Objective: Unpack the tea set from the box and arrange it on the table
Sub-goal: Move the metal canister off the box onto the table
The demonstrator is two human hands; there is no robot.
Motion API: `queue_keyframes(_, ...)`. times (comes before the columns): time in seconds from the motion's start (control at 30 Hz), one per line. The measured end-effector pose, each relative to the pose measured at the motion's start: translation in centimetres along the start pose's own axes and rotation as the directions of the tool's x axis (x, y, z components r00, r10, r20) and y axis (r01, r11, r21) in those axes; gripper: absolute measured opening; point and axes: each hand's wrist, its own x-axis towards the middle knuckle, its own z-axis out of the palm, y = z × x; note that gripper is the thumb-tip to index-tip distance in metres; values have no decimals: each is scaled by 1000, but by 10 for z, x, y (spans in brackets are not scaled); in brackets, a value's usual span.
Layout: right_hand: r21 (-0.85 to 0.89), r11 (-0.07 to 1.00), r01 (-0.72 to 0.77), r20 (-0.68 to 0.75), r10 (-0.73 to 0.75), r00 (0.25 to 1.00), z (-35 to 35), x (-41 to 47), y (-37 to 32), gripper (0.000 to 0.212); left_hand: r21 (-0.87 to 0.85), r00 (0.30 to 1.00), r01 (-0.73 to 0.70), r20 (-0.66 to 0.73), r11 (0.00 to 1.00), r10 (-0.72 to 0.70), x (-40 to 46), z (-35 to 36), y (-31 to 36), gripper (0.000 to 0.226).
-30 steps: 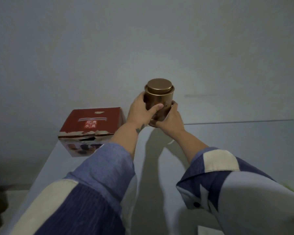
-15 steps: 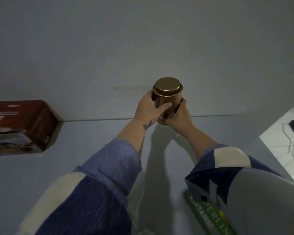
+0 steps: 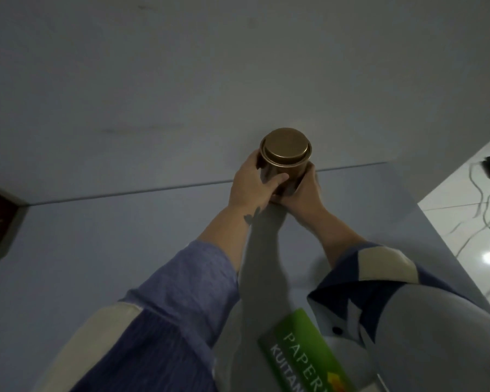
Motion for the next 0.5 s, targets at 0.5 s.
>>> queue_keyframes(0.5, -83, 988, -134, 47, 138, 989, -4, -4, 0, 121, 187, 989, 69, 113, 980, -92, 4, -5, 2, 91)
